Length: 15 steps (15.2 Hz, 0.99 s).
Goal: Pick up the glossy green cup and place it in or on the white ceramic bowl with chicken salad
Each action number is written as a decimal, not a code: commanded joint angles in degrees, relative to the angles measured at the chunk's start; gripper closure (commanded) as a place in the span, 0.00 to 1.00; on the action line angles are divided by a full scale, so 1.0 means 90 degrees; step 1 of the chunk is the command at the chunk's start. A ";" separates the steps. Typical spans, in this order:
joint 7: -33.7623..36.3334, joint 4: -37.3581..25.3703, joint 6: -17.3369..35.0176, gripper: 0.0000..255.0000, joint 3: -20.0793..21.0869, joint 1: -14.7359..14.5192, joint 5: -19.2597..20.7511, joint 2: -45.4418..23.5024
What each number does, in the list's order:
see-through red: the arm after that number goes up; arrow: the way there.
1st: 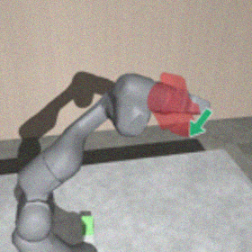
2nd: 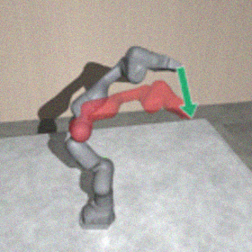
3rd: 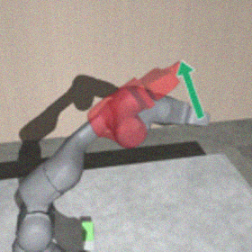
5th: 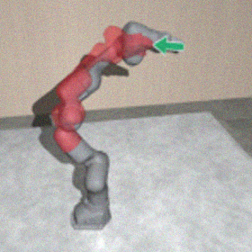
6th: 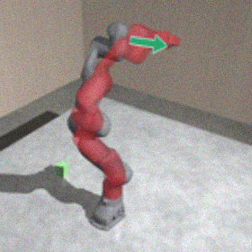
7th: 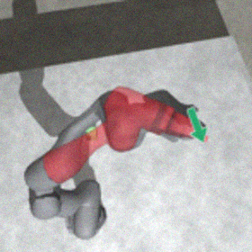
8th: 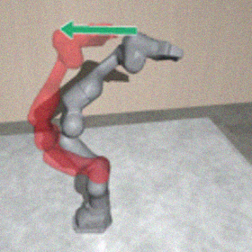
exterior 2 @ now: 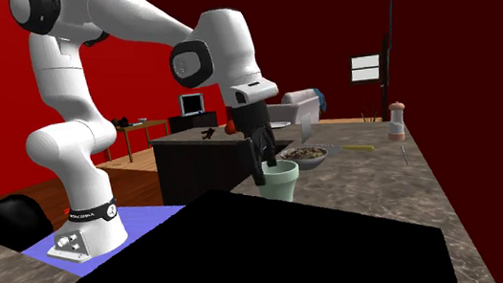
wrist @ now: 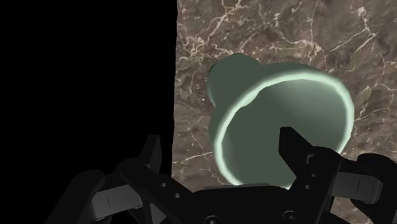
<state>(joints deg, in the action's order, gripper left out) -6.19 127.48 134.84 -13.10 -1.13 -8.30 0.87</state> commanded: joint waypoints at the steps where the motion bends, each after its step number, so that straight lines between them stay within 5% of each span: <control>1: -0.0035 0.0027 0.0169 0.00 0.0012 -0.0014 -0.0068 -0.0144; 11: -0.0091 0.0072 0.0366 0.00 0.0024 -0.0023 -0.0150 -0.0304; 12: -0.0091 0.0072 0.0366 1.00 0.0024 -0.0023 -0.0150 -0.0304; 15: -0.0091 0.0072 0.0366 1.00 0.0024 -0.0023 -0.0150 -0.0304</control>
<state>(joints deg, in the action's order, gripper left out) -7.01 128.12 138.14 -12.89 -1.33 -9.65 -1.87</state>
